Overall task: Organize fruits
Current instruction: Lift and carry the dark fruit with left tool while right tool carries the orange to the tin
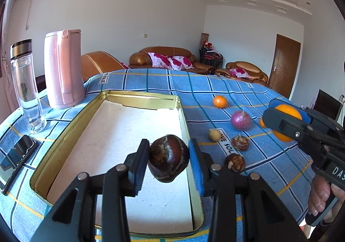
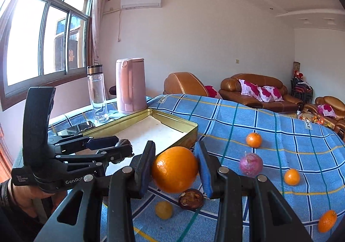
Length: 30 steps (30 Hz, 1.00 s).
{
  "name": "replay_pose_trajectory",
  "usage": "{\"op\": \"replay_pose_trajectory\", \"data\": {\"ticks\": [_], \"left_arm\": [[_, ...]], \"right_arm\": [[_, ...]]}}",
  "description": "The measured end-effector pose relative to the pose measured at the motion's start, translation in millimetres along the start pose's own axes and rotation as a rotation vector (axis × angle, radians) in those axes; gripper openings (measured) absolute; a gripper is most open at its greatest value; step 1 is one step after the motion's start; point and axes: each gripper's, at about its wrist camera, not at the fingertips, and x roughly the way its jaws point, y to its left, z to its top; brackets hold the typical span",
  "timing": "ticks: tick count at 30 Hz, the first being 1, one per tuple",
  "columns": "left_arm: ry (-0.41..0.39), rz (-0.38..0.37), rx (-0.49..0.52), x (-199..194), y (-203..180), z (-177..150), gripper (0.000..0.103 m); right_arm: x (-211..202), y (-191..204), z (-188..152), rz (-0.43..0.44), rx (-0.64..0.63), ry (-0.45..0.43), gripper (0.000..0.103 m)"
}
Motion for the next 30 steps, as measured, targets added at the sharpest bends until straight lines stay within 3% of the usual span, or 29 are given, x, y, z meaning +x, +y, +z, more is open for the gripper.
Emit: {"op": "replay_pose_trajectory", "data": {"ticks": [13, 30], "left_arm": [[0.018, 0.052, -0.042, 7.7, 32.2, -0.7, 0.039], [0.020, 0.111, -0.055, 11.0, 63.0, 3.3, 0.039]], "right_arm": [[37.5, 30.0, 16.2, 0.079, -0.039, 0.036, 0.040], [77.5, 44.4, 21.8, 0.115, -0.058, 0.083, 0.040]]}}
